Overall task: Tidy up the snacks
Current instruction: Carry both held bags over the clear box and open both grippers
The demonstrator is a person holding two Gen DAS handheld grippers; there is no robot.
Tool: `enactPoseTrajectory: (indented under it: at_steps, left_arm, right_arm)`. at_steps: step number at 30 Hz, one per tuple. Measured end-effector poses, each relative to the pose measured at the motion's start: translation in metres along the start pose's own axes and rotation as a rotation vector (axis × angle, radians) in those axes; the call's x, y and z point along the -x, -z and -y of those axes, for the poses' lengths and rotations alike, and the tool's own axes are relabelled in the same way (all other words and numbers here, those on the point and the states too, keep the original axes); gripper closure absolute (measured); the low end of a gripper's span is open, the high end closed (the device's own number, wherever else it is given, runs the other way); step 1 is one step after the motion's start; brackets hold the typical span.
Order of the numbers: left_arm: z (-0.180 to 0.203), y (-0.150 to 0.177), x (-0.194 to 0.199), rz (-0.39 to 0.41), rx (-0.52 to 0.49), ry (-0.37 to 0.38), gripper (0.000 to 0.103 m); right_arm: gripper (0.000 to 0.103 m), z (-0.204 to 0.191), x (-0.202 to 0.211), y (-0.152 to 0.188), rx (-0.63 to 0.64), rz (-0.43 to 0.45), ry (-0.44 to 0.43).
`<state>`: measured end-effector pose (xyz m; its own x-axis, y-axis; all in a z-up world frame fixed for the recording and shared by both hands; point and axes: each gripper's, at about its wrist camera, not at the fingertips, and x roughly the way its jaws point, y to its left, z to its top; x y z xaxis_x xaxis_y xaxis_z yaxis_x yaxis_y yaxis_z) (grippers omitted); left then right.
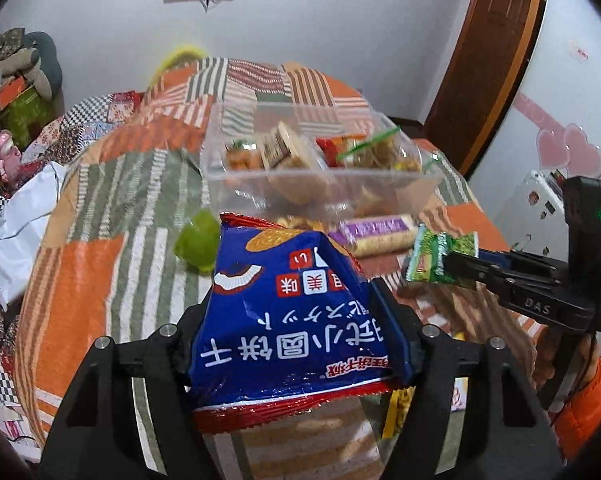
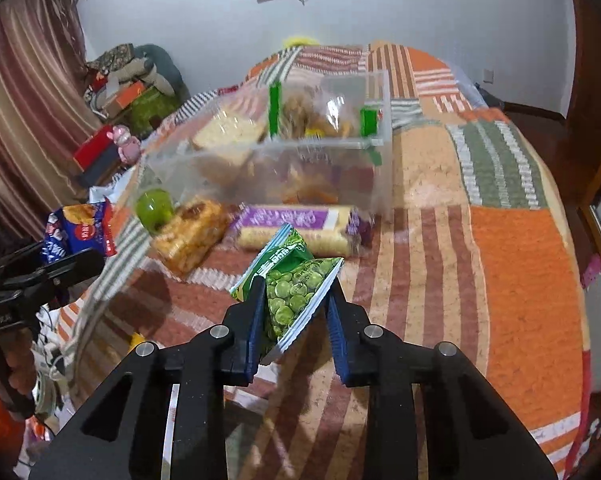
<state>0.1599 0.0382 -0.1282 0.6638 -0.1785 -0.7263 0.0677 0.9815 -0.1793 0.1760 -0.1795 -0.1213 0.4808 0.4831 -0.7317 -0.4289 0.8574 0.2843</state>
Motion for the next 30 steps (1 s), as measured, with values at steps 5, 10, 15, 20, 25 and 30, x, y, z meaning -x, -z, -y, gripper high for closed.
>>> enactPoseTrajectory:
  at_steps: [5,10,15,20,25,30]
  left_arm:
    - [-0.006,-0.018,0.003,0.033,0.025,-0.011,0.034]
    - [-0.013,-0.04,0.007,0.076,0.039,-0.028,0.034]
    - [-0.021,-0.064,0.008,0.112,0.061,-0.037,0.034]
    - [-0.027,-0.088,0.004,0.142,0.064,-0.068,0.034]
    - [-0.037,-0.111,-0.017,0.13,0.074,-0.099,0.034]
    - [-0.045,-0.127,-0.039,0.103,0.103,-0.082,0.034]
  right_arm:
    - [0.077,-0.009,0.01,-0.018,0.013,0.056,-0.017]
    - [0.077,-0.017,0.016,-0.036,0.025,0.114,-0.029]
    - [0.077,-0.022,0.019,-0.055,0.033,0.166,-0.035]
    - [0.077,-0.026,0.015,-0.077,0.031,0.21,-0.035]
    - [0.077,-0.032,0.005,-0.097,0.041,0.225,-0.03]
    - [0.077,-0.035,-0.011,-0.113,0.047,0.215,-0.018]
